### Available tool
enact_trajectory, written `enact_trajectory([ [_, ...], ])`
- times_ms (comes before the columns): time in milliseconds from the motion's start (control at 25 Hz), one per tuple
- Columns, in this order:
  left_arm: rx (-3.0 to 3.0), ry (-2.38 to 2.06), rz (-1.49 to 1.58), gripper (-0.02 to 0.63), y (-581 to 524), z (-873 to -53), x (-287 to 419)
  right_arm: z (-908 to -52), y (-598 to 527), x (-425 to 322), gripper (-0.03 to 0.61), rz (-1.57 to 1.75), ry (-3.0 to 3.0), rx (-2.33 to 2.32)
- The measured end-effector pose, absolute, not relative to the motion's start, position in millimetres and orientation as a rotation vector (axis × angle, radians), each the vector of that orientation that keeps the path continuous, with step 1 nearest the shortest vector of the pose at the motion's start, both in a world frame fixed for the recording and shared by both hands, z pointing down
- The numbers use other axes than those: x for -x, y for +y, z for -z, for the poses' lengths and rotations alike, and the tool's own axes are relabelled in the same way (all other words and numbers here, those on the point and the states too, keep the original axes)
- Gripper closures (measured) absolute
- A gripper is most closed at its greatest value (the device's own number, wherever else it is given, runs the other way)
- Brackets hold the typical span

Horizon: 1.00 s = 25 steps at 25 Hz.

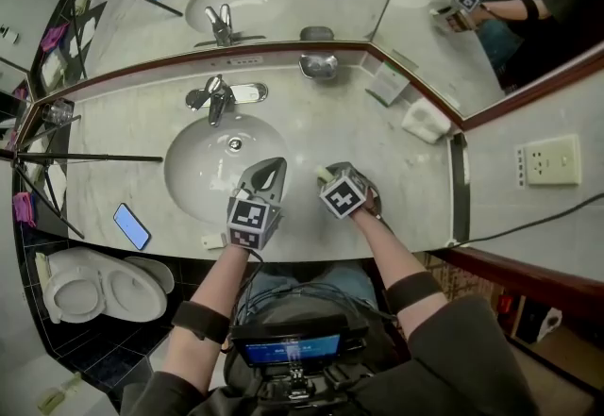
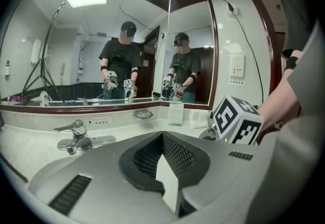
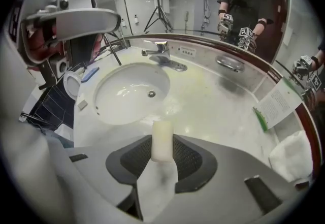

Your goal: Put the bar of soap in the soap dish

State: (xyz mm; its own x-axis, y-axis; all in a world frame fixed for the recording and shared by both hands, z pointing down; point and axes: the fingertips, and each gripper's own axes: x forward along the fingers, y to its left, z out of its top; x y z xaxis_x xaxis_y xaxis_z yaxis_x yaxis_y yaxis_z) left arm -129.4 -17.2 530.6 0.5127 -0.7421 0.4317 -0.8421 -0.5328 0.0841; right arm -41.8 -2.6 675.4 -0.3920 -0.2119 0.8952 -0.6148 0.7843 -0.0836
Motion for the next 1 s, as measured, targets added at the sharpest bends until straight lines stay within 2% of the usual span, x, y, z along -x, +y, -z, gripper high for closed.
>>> enact_trajectory([
  [560, -2.481, -1.341, -0.464, 0.614, -29.9, -515.8, 110.6, -555.1, -58.5, -20.5, 0.433, -0.653, -2.382, -1.043],
  [1000, -2.493, -1.324, -0.484, 0.614, -41.8, -516.3, 91.3, -541.6, -71.8, -41.0, 0.431, -0.539, -2.386, -1.091],
])
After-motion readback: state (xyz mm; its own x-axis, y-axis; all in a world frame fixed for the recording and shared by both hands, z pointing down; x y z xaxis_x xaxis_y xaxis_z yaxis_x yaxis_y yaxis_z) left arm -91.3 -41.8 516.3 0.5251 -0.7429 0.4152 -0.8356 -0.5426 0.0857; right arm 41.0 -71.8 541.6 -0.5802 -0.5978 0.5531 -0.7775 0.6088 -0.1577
